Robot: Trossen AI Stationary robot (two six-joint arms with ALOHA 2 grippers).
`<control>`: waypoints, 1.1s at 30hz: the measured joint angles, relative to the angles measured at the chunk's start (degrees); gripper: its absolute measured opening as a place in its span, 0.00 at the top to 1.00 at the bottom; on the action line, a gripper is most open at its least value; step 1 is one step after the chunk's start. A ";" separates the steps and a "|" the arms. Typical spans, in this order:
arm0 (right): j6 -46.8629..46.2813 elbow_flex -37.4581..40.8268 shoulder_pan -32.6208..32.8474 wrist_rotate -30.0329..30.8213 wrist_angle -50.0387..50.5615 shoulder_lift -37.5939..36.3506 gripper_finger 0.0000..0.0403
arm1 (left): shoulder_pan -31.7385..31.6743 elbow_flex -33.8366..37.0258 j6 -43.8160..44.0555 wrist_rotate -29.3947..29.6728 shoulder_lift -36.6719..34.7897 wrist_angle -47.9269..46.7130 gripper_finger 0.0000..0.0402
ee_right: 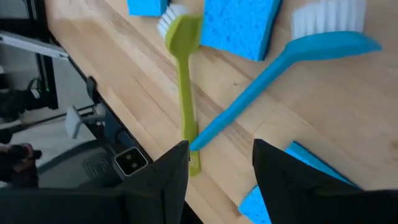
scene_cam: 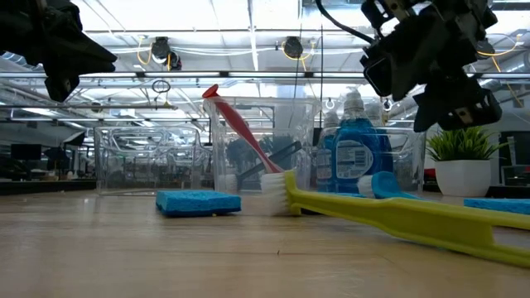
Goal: Pick & Place Kitchen Sink Supplies
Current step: Put the blue dishwashing brush into the white bin
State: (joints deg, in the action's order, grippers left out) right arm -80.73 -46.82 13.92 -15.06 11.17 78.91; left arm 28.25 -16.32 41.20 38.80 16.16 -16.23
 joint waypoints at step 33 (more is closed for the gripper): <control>-20.05 -5.44 8.67 25.85 4.91 7.22 0.59 | 0.00 0.00 -3.76 -7.34 0.00 0.01 0.82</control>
State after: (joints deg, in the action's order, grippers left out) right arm -100.78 -52.26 22.59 10.79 16.08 86.14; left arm 28.25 -16.32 37.44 31.46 16.16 -16.22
